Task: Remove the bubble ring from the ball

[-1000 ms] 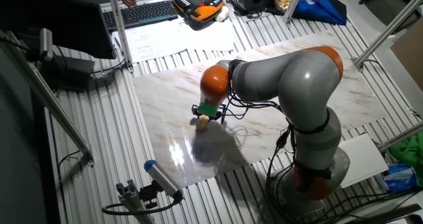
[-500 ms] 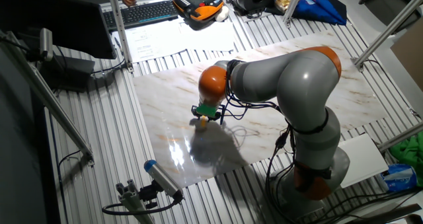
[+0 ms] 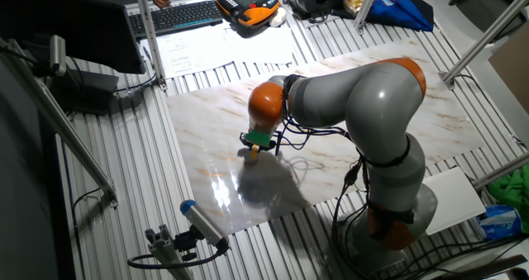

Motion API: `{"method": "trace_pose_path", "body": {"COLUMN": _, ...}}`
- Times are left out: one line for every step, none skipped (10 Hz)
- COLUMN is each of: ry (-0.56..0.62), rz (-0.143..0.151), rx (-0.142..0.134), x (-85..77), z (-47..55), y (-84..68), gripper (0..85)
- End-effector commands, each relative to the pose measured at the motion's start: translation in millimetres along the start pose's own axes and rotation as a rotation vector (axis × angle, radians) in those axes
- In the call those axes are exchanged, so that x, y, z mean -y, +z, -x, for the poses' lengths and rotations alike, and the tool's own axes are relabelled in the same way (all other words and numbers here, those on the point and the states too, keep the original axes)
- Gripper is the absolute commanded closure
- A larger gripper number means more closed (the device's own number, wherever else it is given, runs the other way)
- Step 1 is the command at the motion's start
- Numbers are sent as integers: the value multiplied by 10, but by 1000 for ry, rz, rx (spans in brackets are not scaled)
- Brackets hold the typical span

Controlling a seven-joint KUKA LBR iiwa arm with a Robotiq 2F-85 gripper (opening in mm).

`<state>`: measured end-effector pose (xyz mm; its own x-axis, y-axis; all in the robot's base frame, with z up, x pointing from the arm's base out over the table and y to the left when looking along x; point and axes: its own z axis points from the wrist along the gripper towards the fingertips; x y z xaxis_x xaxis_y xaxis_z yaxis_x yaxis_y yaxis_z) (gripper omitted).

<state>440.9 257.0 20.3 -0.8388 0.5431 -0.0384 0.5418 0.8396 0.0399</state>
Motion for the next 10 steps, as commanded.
{"method": "trace_pose_path", "body": {"ry": -8, "rz": -6, "rx": -3, "x": 3, "z": -1, "y": -5, "gripper": 510}}
{"method": "trace_pose_path", "body": {"ry": -13, "rz": -10, "rx": -6, "x": 5, "z": -2, "y": -9, "gripper": 510}}
{"method": "trace_pose_path", "body": {"ry": -17, "rz": -11, "rx": -8, "x": 5, "z": -2, "y": -11, "gripper": 680}}
{"method": "trace_pose_path", "body": {"ry": -22, "rz": -11, "rx": -8, "x": 6, "z": 1, "y": -12, "gripper": 680}}
{"method": "trace_pose_path", "body": {"ry": -27, "rz": -10, "rx": -10, "x": 6, "z": 3, "y": -12, "gripper": 680}}
{"method": "trace_pose_path", "body": {"ry": -26, "rz": -7, "rx": -11, "x": 7, "z": 3, "y": -13, "gripper": 850}}
{"method": "trace_pose_path", "body": {"ry": -30, "rz": -7, "rx": -11, "x": 7, "z": 4, "y": -19, "gripper": 850}}
{"method": "trace_pose_path", "body": {"ry": -31, "rz": -8, "rx": -15, "x": 8, "z": 3, "y": -37, "gripper": 850}}
{"method": "trace_pose_path", "body": {"ry": -29, "rz": -6, "rx": -16, "x": 4, "z": 5, "y": -65, "gripper": 850}}
{"method": "trace_pose_path", "body": {"ry": -28, "rz": -5, "rx": -17, "x": -1, "z": 17, "y": -84, "gripper": 850}}
